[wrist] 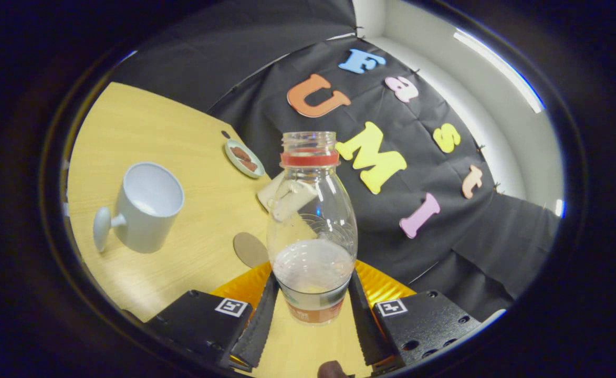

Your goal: Take the bottle from table, then pour the juice into the cup, finally place the bottle on the coaster

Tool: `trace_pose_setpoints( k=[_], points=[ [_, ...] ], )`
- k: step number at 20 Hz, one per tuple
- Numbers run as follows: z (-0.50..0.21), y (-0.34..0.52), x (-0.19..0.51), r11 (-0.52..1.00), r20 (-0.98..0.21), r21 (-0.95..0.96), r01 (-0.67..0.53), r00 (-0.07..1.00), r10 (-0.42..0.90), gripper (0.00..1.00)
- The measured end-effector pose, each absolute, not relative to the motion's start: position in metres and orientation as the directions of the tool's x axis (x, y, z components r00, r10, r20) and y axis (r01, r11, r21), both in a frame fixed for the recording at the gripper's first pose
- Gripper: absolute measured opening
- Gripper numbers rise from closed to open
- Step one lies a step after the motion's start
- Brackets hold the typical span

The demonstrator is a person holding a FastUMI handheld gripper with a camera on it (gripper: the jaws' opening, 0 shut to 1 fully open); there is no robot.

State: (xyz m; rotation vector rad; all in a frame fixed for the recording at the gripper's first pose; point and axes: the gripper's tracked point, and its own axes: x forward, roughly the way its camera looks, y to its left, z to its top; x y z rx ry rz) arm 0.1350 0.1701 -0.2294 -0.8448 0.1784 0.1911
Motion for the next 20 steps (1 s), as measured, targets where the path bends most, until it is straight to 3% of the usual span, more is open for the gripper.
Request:
trace_pose_setpoints(
  k=[10, 20],
  points=[
    [-0.257, 0.190, 0.143, 0.345, -0.193, -0.913, -0.219, 0.975, 0.108, 0.74],
    [-0.242, 0.187, 0.149, 0.118, -0.137, -0.981, -0.152, 0.982, 0.127, 0.74]
  ],
)
